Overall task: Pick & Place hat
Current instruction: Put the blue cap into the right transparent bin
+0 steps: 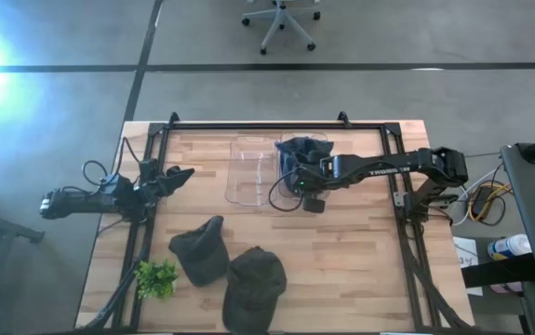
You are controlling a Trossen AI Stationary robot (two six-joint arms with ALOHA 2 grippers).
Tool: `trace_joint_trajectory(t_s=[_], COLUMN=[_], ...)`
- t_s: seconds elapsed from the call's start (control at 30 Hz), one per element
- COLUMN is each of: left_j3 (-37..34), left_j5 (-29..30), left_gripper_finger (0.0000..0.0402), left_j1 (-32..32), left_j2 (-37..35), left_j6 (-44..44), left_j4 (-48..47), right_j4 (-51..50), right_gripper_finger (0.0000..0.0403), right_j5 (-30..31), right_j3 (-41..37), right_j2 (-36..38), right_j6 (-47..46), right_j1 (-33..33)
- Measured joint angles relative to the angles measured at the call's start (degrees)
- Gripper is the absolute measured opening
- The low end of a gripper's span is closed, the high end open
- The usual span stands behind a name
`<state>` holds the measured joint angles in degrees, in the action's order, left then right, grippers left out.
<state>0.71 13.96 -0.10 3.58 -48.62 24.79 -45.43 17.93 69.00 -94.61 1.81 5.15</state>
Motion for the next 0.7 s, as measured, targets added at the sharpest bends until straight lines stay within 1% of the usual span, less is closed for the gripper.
trace_joint_trajectory(t_s=[0.13, 0.23, 0.33, 0.53, 0.7], left_j3=[0.0, 0.0, 0.0, 0.0, 0.0], left_j5=[0.0, 0.0, -0.1, -0.5, -1.0], left_gripper_finger=[0.0204, 0.0204, 0.0204, 0.0204, 0.0204], left_j1=[0.0, 0.0, 0.0, 0.0, 0.0], left_j2=[0.0, 0.0, 0.0, 0.0, 0.0], left_j6=[0.0, -0.2, -0.6, -0.6, -0.6], left_j4=[0.0, 0.0, 0.0, 0.0, 0.0], right_j4=[1.1, 3.0, 4.1, 3.8, 2.5], right_gripper_finger=[0.0009, 0.0022, 0.0054, 0.0136, 0.0186], right_j5=[0.0, -0.2, -0.6, -0.4, 0.1], right_j3=[0.0, 0.1, 1.1, 2.1, 4.6], right_j2=[0.0, 0.3, 0.8, 1.3, 1.3], right_j6=[0.0, 0.3, 1.5, 1.4, 2.1], right_j1=[0.9, 1.2, 1.2, 1.2, 1.1])
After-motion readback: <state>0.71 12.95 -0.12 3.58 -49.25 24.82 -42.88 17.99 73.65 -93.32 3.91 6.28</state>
